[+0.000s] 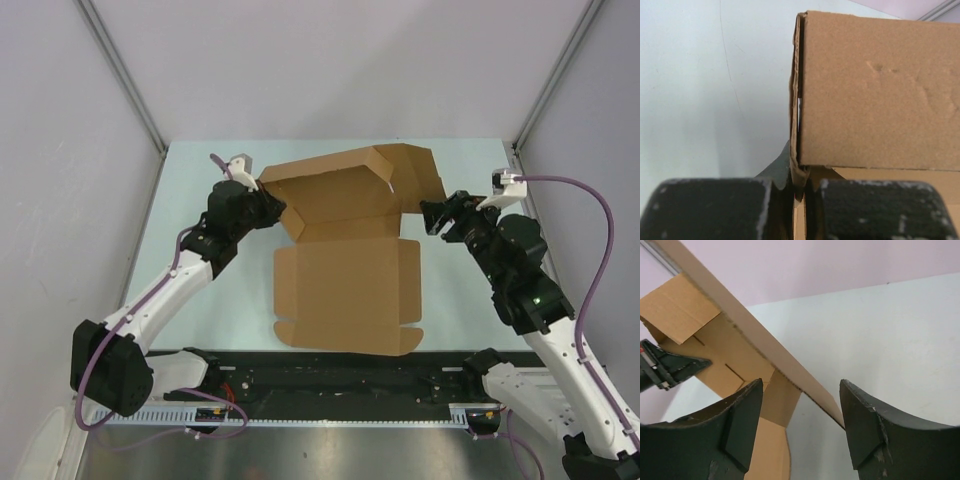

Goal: Fold the paper box

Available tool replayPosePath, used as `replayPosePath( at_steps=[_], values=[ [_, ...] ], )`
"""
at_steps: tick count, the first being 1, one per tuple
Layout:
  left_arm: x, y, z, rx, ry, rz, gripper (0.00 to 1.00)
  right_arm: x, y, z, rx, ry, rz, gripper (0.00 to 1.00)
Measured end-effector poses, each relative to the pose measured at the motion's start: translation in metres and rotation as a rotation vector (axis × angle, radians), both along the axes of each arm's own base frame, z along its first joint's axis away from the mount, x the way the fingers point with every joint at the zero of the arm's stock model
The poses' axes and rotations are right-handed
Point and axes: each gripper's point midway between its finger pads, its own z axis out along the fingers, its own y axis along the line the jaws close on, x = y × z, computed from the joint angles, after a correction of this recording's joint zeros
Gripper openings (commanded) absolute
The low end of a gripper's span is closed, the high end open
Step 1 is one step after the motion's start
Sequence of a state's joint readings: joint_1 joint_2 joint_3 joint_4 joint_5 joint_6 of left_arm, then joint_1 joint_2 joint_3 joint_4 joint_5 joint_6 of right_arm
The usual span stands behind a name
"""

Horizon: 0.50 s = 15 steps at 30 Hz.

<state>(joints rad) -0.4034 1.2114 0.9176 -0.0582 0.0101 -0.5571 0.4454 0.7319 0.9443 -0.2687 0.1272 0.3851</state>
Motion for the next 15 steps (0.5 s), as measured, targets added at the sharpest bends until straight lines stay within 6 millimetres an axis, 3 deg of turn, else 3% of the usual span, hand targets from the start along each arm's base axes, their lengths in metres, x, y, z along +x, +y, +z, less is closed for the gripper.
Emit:
replayPosePath(
  at_steps=[7, 12, 15],
  values=[
    [0.0, 0.002, -0.008, 0.021, 0.023, 0.003, 0.0, 0.007, -0.01, 0.022, -0.112, -0.056, -0.052, 0.67],
    [-0.001, 0.002, -0.01, 0.023, 0.029, 0.003, 0.0, 0.021, -0.007, 0.022, -0.183, -0.05, -0.052, 0.62],
    [-0.001, 0.002, -0.01, 0.024, 0.031, 0.002, 0.0, 0.033, -0.001, 0.008, -0.232, -0.015, -0.041, 0.42]
  ],
)
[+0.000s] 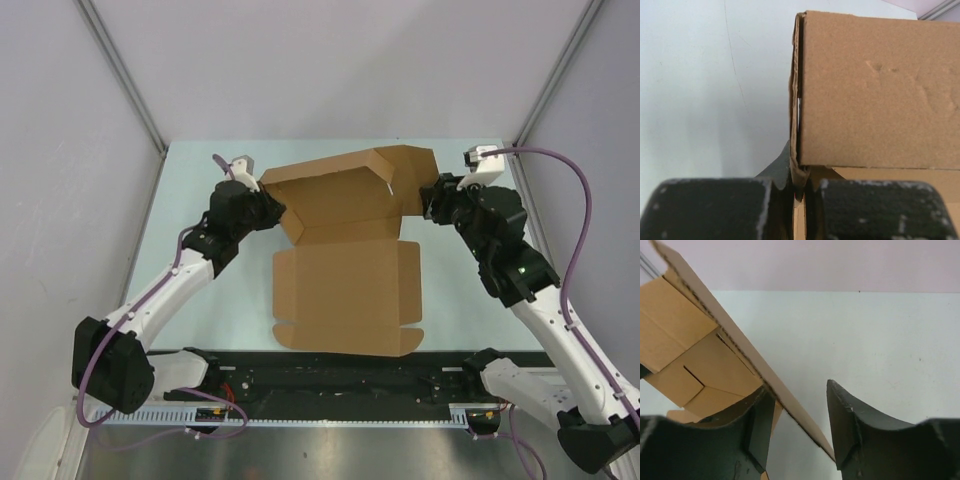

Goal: Fold the paper box

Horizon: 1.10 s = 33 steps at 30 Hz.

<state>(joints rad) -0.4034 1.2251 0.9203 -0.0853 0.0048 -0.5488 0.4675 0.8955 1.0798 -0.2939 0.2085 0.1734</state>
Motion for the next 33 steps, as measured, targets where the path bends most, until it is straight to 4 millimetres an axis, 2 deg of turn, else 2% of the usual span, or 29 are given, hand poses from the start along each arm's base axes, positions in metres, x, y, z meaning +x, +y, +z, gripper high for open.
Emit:
replayPosePath(
  at_steps=[1, 3, 6, 12, 18, 30, 33],
  values=[
    [0.0, 0.0, 0.0, 0.0, 0.0, 0.0, 0.0, 0.003, 0.002, -0.005, -0.013, 0.012, 0.006, 0.31],
    [0.001, 0.0, 0.001, 0.003, 0.002, -0.001, 0.0, 0.005, 0.006, -0.01, -0.029, 0.026, 0.02, 0.19],
    [0.004, -0.001, 0.0, 0.009, 0.003, -0.003, 0.0, 0.001, 0.012, -0.011, -0.04, 0.025, 0.053, 0.12],
    [0.008, -0.001, -0.007, 0.022, 0.025, 0.008, 0.0, -0.018, 0.037, -0.013, -0.065, 0.032, 0.128, 0.04],
    [0.009, 0.002, -0.011, 0.033, 0.034, 0.022, 0.0, -0.028, 0.055, -0.019, -0.089, 0.04, 0.149, 0.04],
    [0.006, 0.005, -0.018, 0.054, 0.06, 0.035, 0.0, -0.035, 0.093, -0.041, -0.191, 0.066, 0.16, 0.08],
    [0.005, 0.004, -0.019, 0.057, 0.064, 0.032, 0.0, -0.038, 0.104, -0.051, -0.238, 0.075, 0.173, 0.13]
  ],
)
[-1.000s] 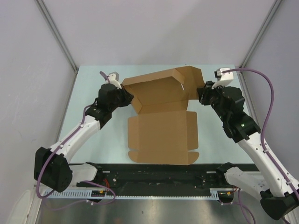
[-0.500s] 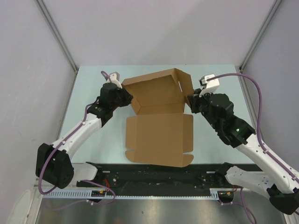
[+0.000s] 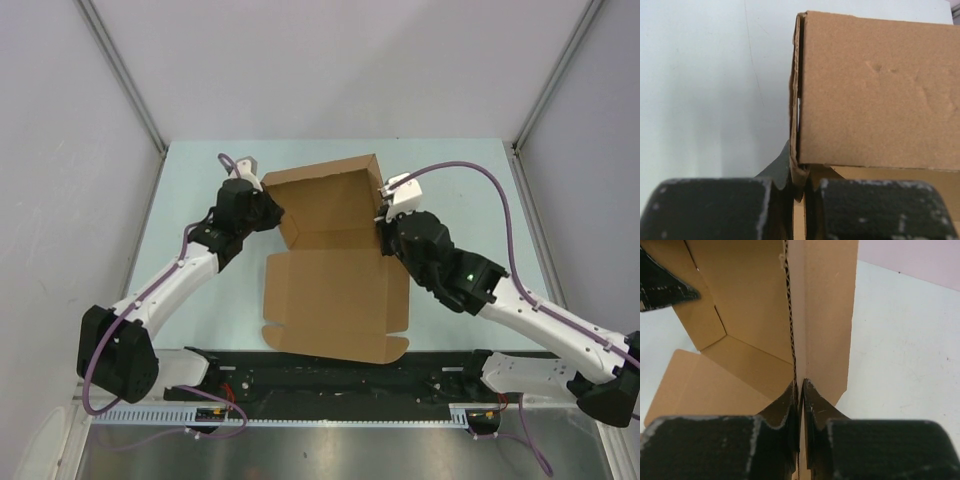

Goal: Fold the paper box

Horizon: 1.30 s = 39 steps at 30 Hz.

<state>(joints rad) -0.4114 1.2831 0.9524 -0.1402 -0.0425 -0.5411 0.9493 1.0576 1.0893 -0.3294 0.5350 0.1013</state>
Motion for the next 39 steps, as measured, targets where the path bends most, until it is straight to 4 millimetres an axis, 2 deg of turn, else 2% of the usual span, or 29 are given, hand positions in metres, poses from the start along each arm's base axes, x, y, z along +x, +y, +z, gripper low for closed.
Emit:
replayPosePath(
  at_steps=[4, 8, 10, 13, 18, 23, 34, 39],
  values=[
    [0.001, 0.002, -0.002, 0.007, 0.004, 0.01, 0.0, -0.004, 0.008, -0.009, -0.054, 0.0, 0.005, 0.28],
    [0.001, 0.0, 0.0, 0.002, -0.001, 0.003, 0.0, -0.008, 0.012, -0.01, -0.069, -0.002, 0.022, 0.47],
    [0.0, -0.002, 0.001, -0.001, -0.006, -0.003, 0.0, -0.01, 0.013, -0.01, -0.068, -0.002, 0.029, 0.54],
    [0.001, -0.006, 0.004, -0.01, -0.018, -0.016, 0.0, -0.012, 0.014, -0.007, -0.063, -0.008, 0.04, 0.58],
    [0.002, -0.012, 0.01, -0.028, -0.041, -0.034, 0.0, -0.017, 0.01, 0.003, -0.04, -0.026, 0.052, 0.61],
    [0.004, -0.015, 0.015, -0.04, -0.06, -0.043, 0.0, -0.024, 0.003, 0.021, -0.007, -0.059, 0.073, 0.63],
    [0.004, -0.015, 0.014, -0.04, -0.062, -0.045, 0.0, -0.05, -0.024, 0.083, 0.102, -0.192, 0.152, 0.66],
    [0.003, -0.015, 0.013, -0.038, -0.059, -0.046, 0.0, -0.062, -0.044, 0.114, 0.184, -0.277, 0.159, 0.66]
  ],
)
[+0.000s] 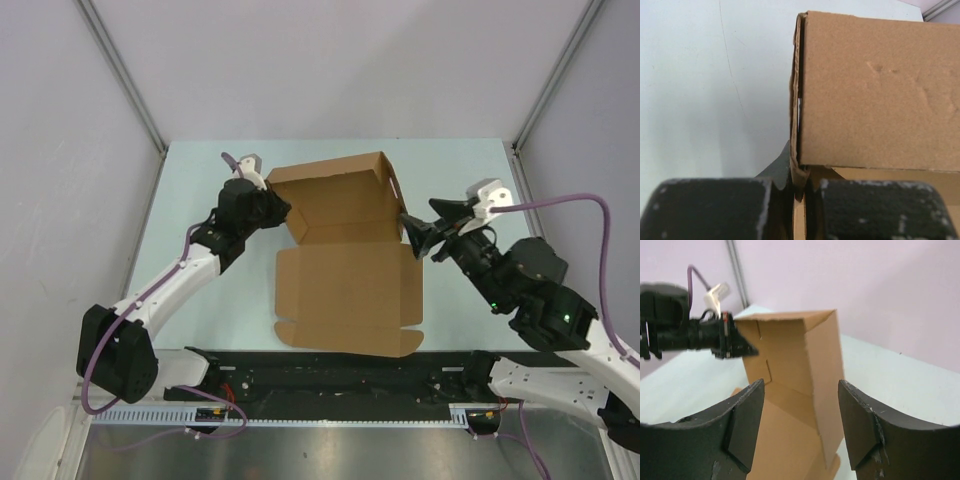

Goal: Fold the paper box

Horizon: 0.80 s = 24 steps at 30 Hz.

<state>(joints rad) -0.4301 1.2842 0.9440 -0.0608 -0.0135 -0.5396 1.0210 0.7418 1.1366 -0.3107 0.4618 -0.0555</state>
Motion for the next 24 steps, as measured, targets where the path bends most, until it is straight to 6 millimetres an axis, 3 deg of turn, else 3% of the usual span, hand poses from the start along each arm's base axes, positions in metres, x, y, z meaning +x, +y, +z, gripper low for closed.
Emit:
replayPosePath(
  at_steps=[3, 7, 14, 18, 24],
  values=[
    [0.001, -0.001, 0.0, -0.003, -0.008, -0.003, 0.0, 0.001, -0.014, 0.015, 0.041, -0.037, -0.033, 0.66],
    [-0.001, -0.004, -0.001, -0.008, -0.015, -0.023, 0.0, 0.016, -0.036, 0.027, 0.062, -0.057, -0.129, 0.66],
    [-0.005, -0.007, 0.004, -0.015, -0.028, -0.057, 0.0, 0.071, -0.05, -0.009, 0.006, 0.062, -0.188, 0.66],
    [-0.008, -0.007, 0.011, -0.019, -0.046, -0.068, 0.0, 0.078, -0.031, -0.033, -0.015, 0.153, -0.074, 0.65],
    [-0.009, -0.008, 0.012, -0.009, -0.055, -0.081, 0.0, 0.06, -0.008, -0.032, -0.004, 0.163, 0.086, 0.65]
  ],
)
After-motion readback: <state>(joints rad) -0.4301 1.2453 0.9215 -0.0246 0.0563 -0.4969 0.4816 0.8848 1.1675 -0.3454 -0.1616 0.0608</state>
